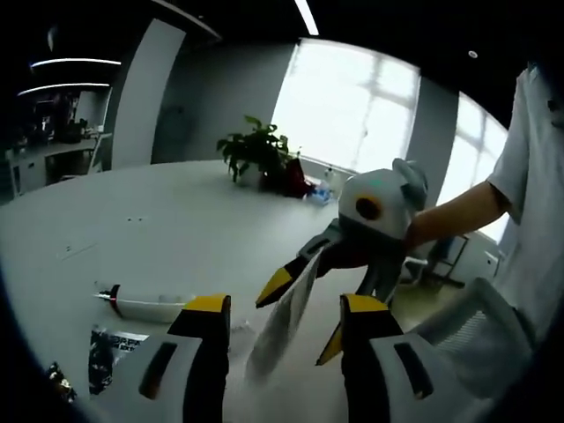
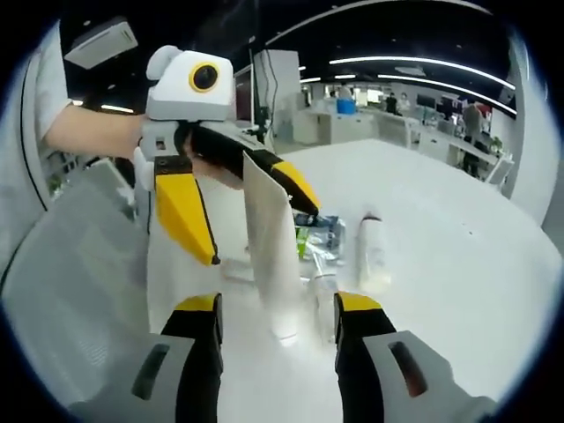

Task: Arrange the skincare products in the storage area until every visible bottle or jar stands upright without overlapping.

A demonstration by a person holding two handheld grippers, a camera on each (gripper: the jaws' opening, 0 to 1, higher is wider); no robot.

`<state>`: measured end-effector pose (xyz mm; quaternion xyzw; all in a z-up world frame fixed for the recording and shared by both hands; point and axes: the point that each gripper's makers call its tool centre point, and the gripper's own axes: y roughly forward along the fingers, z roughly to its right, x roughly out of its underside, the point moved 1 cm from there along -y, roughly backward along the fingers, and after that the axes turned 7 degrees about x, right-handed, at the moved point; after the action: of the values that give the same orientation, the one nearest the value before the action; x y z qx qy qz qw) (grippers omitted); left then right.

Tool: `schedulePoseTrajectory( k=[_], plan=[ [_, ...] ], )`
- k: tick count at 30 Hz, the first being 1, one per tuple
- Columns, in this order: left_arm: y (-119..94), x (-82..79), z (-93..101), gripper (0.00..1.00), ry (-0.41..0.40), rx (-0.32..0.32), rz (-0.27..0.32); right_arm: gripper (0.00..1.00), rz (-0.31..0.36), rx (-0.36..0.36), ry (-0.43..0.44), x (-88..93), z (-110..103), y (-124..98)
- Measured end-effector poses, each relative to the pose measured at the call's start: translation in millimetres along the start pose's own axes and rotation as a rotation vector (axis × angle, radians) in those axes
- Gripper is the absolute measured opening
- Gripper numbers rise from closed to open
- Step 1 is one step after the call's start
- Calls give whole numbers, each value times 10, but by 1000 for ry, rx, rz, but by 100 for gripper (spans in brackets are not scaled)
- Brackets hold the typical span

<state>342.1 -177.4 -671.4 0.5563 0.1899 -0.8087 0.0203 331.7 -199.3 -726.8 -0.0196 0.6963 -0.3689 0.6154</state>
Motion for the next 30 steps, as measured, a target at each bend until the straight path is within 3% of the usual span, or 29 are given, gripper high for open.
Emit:
schedulePoseTrajectory(
  k=[15, 30],
  plan=[
    [-191, 5, 84, 59, -2, -82, 6, 58, 28, 91, 31, -64, 72, -181],
    [-596, 103, 173, 74, -34, -164, 37, 72, 35, 155, 57, -49, -58, -347]
  ],
)
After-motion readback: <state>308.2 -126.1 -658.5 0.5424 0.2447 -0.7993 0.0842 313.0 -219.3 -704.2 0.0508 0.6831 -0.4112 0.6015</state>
